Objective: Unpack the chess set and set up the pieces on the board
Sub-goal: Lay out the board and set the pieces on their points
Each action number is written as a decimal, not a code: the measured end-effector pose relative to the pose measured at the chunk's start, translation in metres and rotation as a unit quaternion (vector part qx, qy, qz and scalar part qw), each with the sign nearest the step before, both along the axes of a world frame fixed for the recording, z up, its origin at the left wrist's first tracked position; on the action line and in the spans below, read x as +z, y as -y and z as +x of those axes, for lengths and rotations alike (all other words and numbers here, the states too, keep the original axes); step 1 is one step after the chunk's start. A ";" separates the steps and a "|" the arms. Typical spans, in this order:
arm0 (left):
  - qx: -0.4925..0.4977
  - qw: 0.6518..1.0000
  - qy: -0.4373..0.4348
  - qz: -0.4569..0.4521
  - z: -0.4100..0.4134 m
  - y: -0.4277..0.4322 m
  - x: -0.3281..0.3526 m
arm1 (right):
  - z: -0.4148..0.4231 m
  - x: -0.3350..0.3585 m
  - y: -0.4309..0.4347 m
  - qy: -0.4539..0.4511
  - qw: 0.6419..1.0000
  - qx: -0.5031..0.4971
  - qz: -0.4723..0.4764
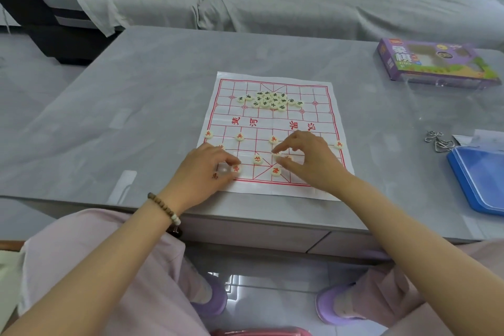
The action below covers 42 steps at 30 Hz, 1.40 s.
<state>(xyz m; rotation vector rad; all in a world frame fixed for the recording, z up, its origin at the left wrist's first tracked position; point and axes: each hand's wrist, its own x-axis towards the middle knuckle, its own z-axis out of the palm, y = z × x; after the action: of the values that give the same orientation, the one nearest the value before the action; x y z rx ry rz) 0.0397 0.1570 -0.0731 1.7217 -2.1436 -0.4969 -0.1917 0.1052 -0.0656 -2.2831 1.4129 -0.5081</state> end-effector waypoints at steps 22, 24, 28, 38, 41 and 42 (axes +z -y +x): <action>0.015 0.999 0.031 -0.019 0.026 -0.015 -0.009 | 0.053 -0.010 -0.016 -0.046 0.988 0.135 -0.054; 0.011 0.999 0.040 -0.018 0.027 -0.014 -0.010 | 0.058 -0.010 -0.015 -0.056 0.988 0.132 -0.053; 0.004 0.999 0.044 -0.016 0.026 -0.010 -0.013 | 0.061 -0.010 -0.012 -0.066 0.989 0.127 -0.050; -0.003 0.999 0.052 -0.017 0.026 -0.006 -0.016 | 0.063 -0.018 -0.018 -0.026 0.994 0.080 -0.074; -0.006 0.999 0.048 -0.018 0.026 -0.006 -0.015 | 0.062 -0.019 -0.018 -0.030 0.994 0.076 -0.075; -0.008 0.999 0.048 -0.017 0.026 -0.005 -0.015 | 0.062 -0.020 -0.018 -0.031 0.994 0.076 -0.073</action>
<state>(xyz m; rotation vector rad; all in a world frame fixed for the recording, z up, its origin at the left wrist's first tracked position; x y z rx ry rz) 0.0656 0.1619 -0.0878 1.7448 -2.2194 -0.3877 -0.1297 0.1232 -0.0851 -2.5197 1.2549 -0.5121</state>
